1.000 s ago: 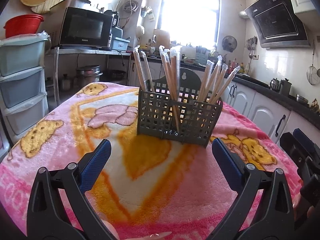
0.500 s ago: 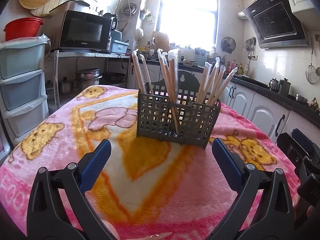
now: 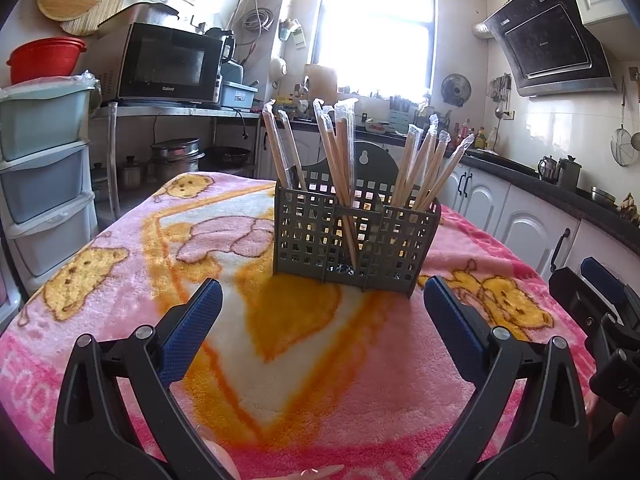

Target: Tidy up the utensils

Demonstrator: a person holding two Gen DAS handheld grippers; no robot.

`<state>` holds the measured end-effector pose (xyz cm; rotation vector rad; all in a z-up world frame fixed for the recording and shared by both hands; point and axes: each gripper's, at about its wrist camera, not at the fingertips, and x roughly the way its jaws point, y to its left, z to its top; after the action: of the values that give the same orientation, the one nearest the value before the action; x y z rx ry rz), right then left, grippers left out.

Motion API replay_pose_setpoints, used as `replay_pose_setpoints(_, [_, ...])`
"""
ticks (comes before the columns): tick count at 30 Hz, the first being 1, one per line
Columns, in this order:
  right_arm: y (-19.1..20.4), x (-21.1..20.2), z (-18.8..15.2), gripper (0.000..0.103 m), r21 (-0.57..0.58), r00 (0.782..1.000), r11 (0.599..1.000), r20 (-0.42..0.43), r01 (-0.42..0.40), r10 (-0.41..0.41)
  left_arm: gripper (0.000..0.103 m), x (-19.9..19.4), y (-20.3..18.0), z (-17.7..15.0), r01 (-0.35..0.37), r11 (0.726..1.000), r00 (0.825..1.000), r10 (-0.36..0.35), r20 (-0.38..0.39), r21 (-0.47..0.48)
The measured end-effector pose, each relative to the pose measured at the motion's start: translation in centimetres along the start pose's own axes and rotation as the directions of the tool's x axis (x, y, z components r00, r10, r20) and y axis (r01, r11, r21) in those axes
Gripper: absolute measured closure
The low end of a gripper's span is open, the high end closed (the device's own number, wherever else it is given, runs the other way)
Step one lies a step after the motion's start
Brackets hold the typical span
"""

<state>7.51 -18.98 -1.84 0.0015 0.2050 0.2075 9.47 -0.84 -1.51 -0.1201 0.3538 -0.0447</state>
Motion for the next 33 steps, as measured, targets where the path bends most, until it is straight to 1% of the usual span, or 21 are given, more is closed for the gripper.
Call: replay_pose_setpoints(33, [-0.81,-0.01,0.01,0.006,0.035,1.0,0.999,-0.01,0.005,-0.005,0.01,-0.07,0.02,0.01,0.004,1.0,1.0,-0.004,0.002,-0.005])
